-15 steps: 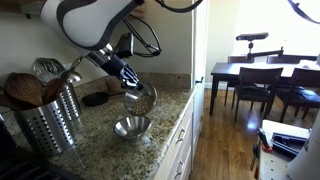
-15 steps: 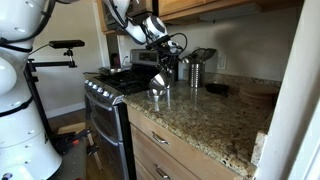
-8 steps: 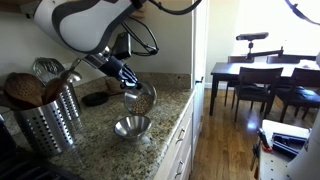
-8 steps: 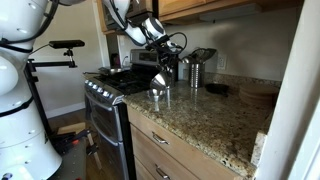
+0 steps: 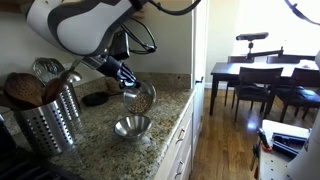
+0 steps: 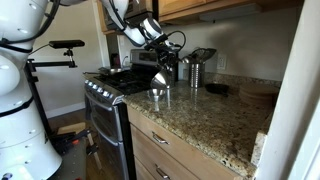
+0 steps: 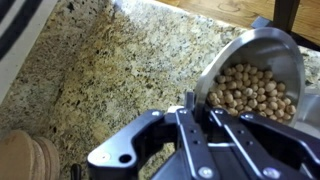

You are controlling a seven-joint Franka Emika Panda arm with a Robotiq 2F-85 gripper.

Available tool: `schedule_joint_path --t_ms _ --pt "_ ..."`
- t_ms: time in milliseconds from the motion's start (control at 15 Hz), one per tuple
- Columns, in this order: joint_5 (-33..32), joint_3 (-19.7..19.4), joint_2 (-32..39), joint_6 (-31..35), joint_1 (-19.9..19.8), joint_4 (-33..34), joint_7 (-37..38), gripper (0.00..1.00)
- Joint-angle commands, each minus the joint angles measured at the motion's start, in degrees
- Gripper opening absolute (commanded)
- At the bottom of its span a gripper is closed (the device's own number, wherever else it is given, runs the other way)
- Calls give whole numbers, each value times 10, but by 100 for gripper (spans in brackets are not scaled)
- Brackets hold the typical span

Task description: Pour some contents from the silver bowl on the right to the one on the left.

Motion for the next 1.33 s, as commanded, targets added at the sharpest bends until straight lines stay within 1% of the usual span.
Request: schedule_joint_path --t_ms 0,933,1267 --pt "-31 0 9 -28 13 15 16 7" --pt "-81 -1 39 -37 29 41 17 7" --pt "-97 1 44 -44 29 46 13 7"
